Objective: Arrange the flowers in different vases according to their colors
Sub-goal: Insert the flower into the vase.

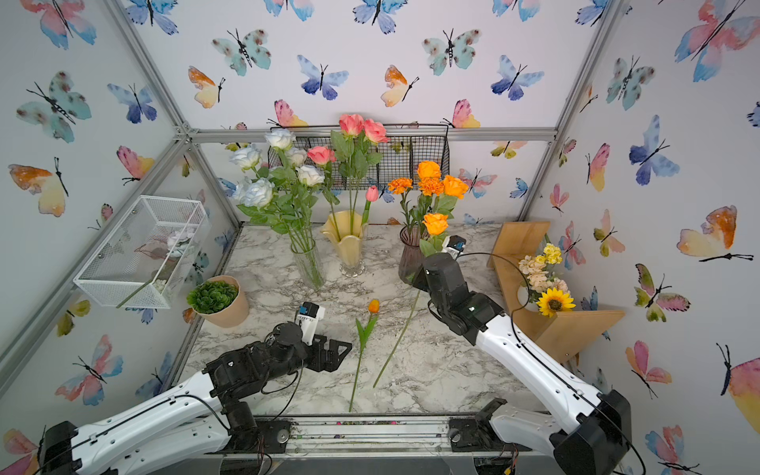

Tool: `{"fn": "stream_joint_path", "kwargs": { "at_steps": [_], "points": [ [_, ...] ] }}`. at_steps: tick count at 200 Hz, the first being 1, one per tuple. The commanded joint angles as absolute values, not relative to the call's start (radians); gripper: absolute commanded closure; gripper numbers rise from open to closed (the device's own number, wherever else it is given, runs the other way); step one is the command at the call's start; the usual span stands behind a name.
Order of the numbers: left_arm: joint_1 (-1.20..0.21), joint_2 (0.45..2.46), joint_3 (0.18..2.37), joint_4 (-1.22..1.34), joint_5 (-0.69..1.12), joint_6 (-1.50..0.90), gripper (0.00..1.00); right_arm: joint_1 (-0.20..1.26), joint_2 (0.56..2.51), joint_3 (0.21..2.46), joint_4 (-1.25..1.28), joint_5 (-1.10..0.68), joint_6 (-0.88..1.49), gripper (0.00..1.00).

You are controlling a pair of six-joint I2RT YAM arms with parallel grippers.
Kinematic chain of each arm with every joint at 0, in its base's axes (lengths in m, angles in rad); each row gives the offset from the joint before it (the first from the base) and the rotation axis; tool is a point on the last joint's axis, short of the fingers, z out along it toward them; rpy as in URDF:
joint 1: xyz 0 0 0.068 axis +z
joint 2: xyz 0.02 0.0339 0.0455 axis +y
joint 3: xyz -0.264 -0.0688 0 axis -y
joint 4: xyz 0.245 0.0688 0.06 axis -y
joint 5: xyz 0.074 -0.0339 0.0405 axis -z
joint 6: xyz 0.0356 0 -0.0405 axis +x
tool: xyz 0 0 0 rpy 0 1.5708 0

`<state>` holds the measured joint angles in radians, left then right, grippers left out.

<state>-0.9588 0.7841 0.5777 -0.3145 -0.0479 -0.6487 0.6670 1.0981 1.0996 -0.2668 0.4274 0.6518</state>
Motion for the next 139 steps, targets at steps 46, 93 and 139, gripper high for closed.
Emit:
{"fn": "stream_joint_path", "kwargs": {
  "at_steps": [46, 93, 139],
  "points": [
    [-0.963, 0.753, 0.665, -0.423, -0.054, -0.742, 0.01, 0.664, 0.961, 1.179, -0.046, 0.394, 0.209, 0.98],
    [-0.99, 0.719, 0.739, -0.5, -0.088, -0.766, 0.01, 0.664, 1.023, 1.299, 0.085, 0.399, 0.04, 0.97],
    [-0.996, 0.674, 0.707, -0.522, -0.137, -0.774, 0.01, 0.664, 1.201, 1.489, 0.222, 0.395, -0.084, 0.97]
  ]
}}
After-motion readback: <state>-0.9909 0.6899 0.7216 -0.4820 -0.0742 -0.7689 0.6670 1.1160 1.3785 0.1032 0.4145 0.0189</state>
